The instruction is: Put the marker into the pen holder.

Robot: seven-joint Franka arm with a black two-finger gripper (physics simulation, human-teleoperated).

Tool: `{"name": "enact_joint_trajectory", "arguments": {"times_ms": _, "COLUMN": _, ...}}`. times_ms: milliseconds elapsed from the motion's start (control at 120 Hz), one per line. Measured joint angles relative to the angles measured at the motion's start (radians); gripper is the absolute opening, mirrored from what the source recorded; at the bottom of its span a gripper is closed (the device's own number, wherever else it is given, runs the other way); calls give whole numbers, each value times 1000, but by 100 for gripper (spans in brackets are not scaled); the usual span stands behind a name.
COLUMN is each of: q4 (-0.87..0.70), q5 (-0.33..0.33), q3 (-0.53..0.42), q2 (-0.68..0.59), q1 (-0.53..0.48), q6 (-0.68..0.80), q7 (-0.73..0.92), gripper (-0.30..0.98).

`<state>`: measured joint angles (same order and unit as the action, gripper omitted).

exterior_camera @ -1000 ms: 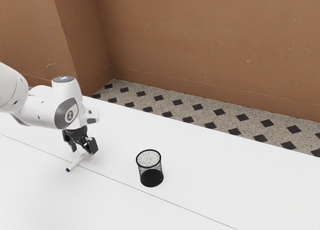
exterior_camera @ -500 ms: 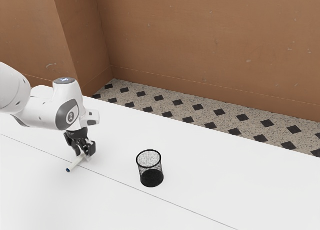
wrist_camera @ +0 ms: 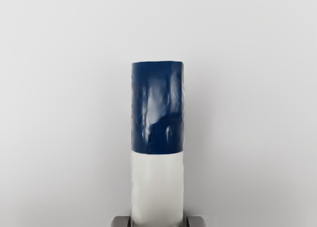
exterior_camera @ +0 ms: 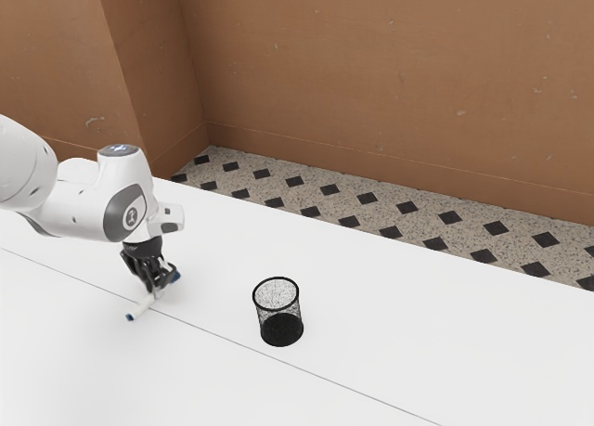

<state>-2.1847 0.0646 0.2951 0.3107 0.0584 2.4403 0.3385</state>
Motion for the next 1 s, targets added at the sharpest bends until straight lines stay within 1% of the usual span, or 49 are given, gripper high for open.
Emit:
{"name": "enact_joint_trajectory", "arguments": {"times_ms": 133, "q4": 0, "q5": 0, "q3": 1, "q2": 1, "q1": 0, "q6": 0, "q7": 1, "gripper": 2}}
{"name": "enact_joint_trajectory", "arguments": {"times_ms": 492, "q4": -1, "q5": -15, "q3": 1, "q2": -1, "q1": 3, "q6": 5, "q7": -11, "gripper": -4}}
{"name": "enact_joint_trajectory", "arguments": {"times_ms": 608, "q4": -5, "q5": -22, "q3": -9, "q2": -21, "q1": 3, "q6": 41, "q7": -12, "gripper": -5}}
{"name": "enact_joint_trajectory", "arguments": {"times_ms": 700, "q4": -13, "q5": -26, "q3": -43, "q2": -84, "q1": 4, "q6": 90, "q7": -7, "gripper": -5}}
{"name": "enact_joint_trajectory", "arguments": {"times_ms": 758, "q4": -45, "q5": -27, "q3": -86, "q2": -148, "q1": 4, "q6": 142, "q7": -3, "gripper": -5}}
{"name": "enact_joint_trajectory", "arguments": {"times_ms": 875, "q4": -144, "q5": -25, "q3": -179, "q2": -317, "q1": 3, "q6": 301, "q7": 7, "gripper": -6}}
{"name": "enact_joint_trajectory", "arguments": {"times_ms": 900, "q4": -164, "q5": -24, "q3": -213, "q2": -349, "q1": -9, "q6": 338, "q7": 10, "gripper": -6}}
{"name": "enact_joint_trajectory", "arguments": {"times_ms": 1000, "q4": -213, "q5": -18, "q3": -292, "q2": -423, "q1": 0, "q6": 481, "q7": 22, "gripper": -6}}
